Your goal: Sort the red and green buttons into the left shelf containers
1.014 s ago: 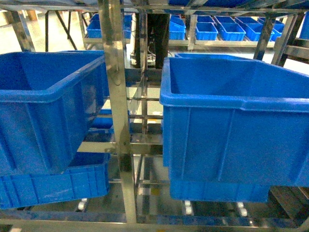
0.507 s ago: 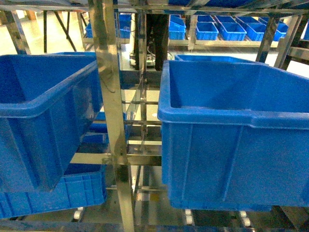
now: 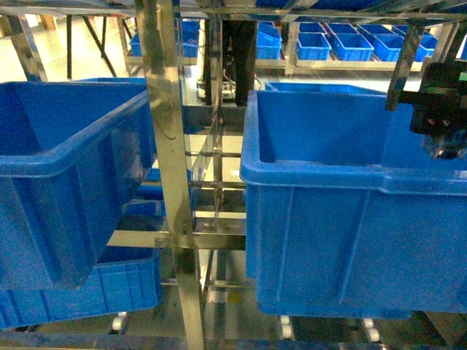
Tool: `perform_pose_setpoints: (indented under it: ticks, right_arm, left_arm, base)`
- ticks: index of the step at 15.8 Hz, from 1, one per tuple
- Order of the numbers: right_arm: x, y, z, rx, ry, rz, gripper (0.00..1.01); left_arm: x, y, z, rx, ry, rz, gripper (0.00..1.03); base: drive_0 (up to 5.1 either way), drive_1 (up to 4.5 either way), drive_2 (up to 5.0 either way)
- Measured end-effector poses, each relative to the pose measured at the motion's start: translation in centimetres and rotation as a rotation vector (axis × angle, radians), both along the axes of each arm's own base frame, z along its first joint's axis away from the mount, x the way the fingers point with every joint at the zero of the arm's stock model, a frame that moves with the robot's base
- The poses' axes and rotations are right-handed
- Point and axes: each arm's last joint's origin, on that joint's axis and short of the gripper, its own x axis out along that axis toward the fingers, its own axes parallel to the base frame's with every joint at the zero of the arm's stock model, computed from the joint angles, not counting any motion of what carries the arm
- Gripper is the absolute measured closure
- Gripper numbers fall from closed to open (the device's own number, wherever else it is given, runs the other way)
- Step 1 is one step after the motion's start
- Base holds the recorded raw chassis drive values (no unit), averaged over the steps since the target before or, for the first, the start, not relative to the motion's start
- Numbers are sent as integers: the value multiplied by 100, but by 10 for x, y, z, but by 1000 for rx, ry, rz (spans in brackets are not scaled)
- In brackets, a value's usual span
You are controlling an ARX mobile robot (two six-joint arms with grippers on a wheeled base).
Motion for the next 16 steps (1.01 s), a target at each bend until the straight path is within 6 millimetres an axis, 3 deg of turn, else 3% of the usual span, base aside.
perform_pose_setpoints:
  ticks: [1, 4, 5, 6, 7, 9, 12, 13, 15, 16]
  right_arm:
    - [-13, -5, 5, 1, -45, 5, 44]
    - [-87, -35, 27, 8, -134, -18, 7]
    - [-138, -44, 32, 20, -142, -15, 4]
    - [-150, -44, 40, 25, -200, -7, 3]
    - [-153, -44, 50, 30, -255, -7, 3]
    - [-150, -44, 46, 27, -222, -7, 3]
    - [-151, -44, 47, 28, -231, -7, 3]
    - [-151, -44, 47, 27, -228, -7, 3]
    - [-151, -44, 47, 28, -229, -7, 3]
    - [-151, -44, 47, 28, -228, -7, 3]
  left_arm:
    - [0, 0, 0, 0, 0, 1, 77]
    - [0, 0, 0, 0, -1, 3, 77]
    - [0, 0, 0, 1, 0, 3, 77]
    - [0, 0, 0, 1, -1, 3, 77]
    - [0, 0, 0, 0, -1, 3, 77]
    - [4, 5, 1, -2, -14, 17, 77]
    - [46, 15, 15, 6, -73, 32, 77]
    - [71, 15, 7, 51, -106, 9, 77]
    - [108, 16, -29, 153, -64, -39, 77]
    - [119, 21, -43, 187, -9, -29, 77]
  base:
    - [0, 0, 0]
    - [0, 0, 0]
    - [0, 0, 0]
    - [0, 0, 0]
    - [0, 0, 0]
    - [0, 0, 0]
    - [0, 0, 0]
    - [0, 0, 0]
    - [0, 0, 0]
    - [0, 0, 0]
